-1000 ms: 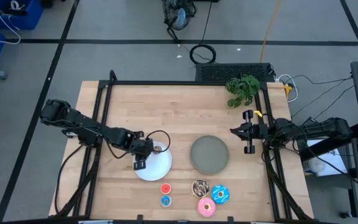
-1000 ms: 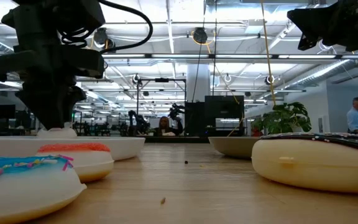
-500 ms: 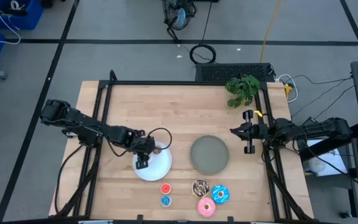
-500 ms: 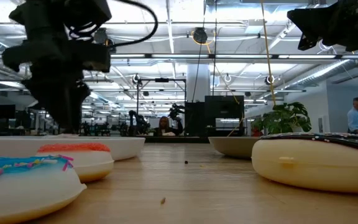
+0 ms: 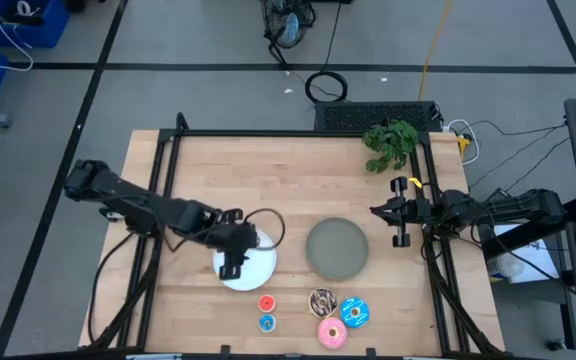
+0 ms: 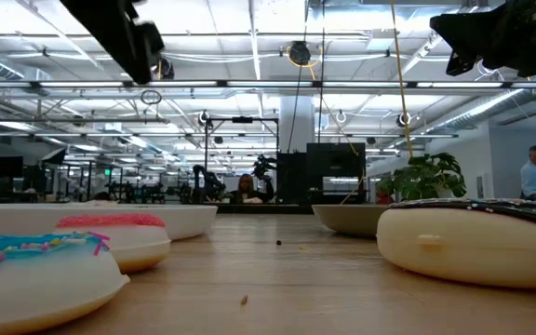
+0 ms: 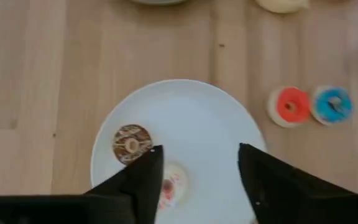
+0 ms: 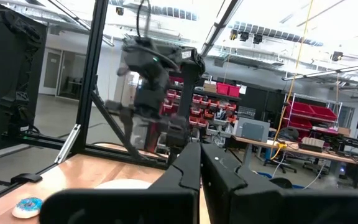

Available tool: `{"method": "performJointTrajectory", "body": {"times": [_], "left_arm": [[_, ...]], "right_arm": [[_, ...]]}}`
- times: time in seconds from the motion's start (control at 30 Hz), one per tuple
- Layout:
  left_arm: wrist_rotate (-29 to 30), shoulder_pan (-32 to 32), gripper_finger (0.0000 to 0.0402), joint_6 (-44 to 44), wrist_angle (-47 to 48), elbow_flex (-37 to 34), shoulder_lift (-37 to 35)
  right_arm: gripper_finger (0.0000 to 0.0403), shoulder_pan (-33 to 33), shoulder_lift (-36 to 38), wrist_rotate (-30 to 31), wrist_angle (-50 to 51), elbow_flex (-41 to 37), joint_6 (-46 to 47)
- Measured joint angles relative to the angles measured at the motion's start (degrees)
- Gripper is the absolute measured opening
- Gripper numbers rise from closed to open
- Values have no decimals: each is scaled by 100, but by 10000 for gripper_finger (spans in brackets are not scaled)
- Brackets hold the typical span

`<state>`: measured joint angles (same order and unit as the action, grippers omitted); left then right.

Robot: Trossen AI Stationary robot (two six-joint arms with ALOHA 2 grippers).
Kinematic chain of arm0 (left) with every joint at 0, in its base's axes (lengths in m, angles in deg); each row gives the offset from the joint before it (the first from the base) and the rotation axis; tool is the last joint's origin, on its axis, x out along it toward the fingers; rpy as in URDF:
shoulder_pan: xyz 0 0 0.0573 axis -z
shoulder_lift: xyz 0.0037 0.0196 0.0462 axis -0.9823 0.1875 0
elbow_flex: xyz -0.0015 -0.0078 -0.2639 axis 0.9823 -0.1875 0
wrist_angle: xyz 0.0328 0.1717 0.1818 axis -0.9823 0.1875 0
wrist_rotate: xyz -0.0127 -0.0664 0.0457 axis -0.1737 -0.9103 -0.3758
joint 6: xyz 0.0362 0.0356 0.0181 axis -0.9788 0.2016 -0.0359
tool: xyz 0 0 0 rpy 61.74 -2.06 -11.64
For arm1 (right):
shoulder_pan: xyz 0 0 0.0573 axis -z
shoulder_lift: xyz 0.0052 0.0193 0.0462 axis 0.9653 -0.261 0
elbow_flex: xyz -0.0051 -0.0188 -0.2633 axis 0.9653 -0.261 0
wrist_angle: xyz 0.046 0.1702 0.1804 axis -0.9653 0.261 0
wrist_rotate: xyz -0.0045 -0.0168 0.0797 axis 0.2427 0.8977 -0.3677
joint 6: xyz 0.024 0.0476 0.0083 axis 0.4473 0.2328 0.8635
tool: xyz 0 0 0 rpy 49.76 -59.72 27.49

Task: Pick & Place donuts
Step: Put the mini orange donut on the white plate

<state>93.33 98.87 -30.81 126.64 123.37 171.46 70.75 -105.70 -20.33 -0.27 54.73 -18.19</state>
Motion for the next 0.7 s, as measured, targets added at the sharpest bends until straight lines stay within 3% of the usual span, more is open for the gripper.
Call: {"method": "performJointTrajectory", "body": {"times": [0.27, 0.7], "left_arm": [[159, 598, 16, 268, 405, 245, -2], [218, 661, 9, 517, 399, 247, 0]], "right_arm": [[0, 2, 0, 0, -13, 1, 35], [0, 0, -2, 0, -20, 1, 32]]}}
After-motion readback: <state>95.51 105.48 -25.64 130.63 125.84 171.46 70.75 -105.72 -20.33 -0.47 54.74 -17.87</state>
